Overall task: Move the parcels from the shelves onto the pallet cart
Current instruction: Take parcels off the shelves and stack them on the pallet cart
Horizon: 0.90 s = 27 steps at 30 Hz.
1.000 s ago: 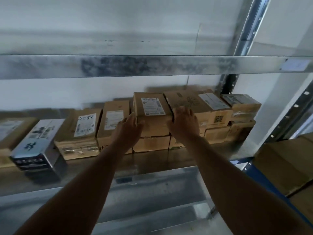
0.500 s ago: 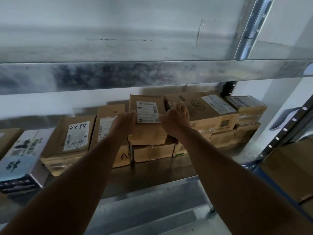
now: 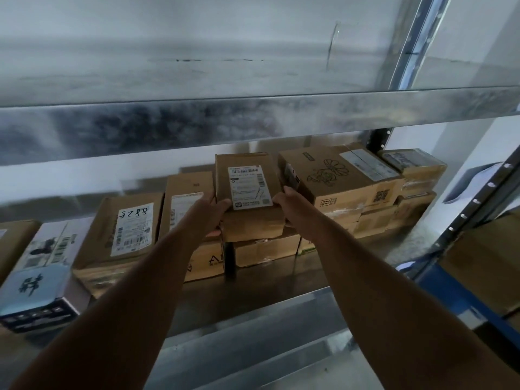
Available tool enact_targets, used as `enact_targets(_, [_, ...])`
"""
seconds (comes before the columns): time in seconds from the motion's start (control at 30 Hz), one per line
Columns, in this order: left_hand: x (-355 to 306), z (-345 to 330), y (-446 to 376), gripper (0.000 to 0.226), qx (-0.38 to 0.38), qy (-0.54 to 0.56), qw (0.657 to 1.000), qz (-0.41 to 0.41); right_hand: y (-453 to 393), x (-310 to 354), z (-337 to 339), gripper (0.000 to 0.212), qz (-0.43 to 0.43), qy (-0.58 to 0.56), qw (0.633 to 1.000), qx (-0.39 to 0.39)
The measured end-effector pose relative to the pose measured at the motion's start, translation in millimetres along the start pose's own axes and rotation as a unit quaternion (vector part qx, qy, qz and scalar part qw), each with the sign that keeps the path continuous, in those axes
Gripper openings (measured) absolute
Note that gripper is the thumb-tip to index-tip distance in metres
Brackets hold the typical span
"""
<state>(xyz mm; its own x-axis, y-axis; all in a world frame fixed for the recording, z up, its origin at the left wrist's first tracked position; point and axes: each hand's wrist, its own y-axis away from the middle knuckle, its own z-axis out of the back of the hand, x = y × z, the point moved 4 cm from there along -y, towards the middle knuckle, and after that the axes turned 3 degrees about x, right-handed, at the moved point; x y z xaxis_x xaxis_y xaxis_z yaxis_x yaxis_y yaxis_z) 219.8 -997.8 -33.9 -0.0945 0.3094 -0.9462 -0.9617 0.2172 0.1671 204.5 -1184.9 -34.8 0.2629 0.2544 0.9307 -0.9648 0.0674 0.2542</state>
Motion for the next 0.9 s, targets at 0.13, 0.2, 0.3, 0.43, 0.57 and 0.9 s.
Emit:
enact_targets(0.13, [0, 2, 2, 0.04, 0.038, 0.048, 0.998, -0.015, 5, 1, 0, 0.05, 0.037, 0.004, 0.999, 0.021])
enact_targets(0.2, [0, 2, 6, 0.038, 0.059, 0.07, 0.995, -0.037, 9, 0, 0, 0.053, 0.055, -0.003, 0.998, 0.015])
enact_targets(0.3, [2, 2, 14, 0.038, 0.056, 0.08, 0.993, -0.067, 19, -3, -1, 0.054, 0.1, -0.003, 0.995, 0.01])
enact_targets(0.43, [7, -6, 39, 0.048, 0.039, 0.088, 0.99, -0.104, 46, -4, -5, 0.068, 0.184, -0.006, 0.983, 0.02])
enact_targets(0.57, [10, -17, 74, 0.055, 0.025, 0.09, 0.985, -0.146, 81, -12, -3, 0.068, 0.231, 0.009, 0.973, 0.021])
enact_targets(0.9, [12, -80, 177, 0.069, 0.031, 0.051, 0.974, -0.219, 193, -64, 34, 0.058, 0.234, 0.005, 0.972, -0.022])
